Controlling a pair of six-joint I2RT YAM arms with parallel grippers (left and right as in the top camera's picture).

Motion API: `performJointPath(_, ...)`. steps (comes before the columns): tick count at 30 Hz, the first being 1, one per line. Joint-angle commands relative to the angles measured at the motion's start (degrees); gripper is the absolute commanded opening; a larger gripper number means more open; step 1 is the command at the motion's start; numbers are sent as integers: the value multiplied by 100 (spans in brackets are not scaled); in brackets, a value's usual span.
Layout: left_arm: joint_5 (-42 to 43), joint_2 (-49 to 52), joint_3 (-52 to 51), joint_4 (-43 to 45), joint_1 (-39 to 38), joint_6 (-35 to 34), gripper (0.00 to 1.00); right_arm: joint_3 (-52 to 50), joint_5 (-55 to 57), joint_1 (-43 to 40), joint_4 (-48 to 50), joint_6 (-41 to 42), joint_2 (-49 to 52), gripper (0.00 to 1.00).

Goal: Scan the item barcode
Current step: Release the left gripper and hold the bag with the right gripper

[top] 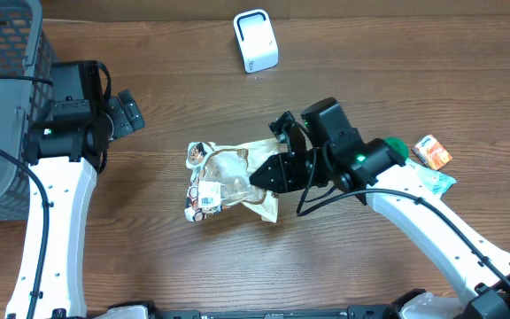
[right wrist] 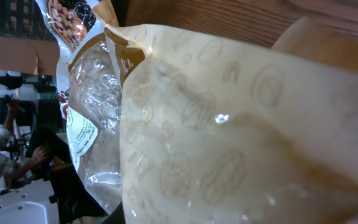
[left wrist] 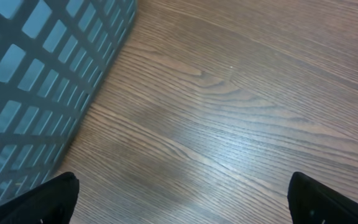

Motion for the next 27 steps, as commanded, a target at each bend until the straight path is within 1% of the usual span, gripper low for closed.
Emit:
performJointPath(1, 11, 170, 76, 4, 9, 39, 100, -20, -334, -142, -79, -284, -90, 4)
performJointPath(5, 7, 315, 76, -31, 9, 249, 100, -20, -334, -144, -109, -317, -90, 4)
performJointPath(12, 4, 651, 76, -87, 31, 243, 100, -20, -332, -144, -166, -396, -90, 4)
performJointPath(22, 9, 691, 76, -103, 31, 243, 100, -20, -289, -144, -201, -448, -90, 4)
performJointPath(24, 9, 691, 76, -101, 31, 243, 100, -20, -286, -144, -201, -531, -90, 4)
performJointPath(27, 9, 691, 76, -101, 31, 243, 100, -20, -289, -142, -219, -933, -90, 4)
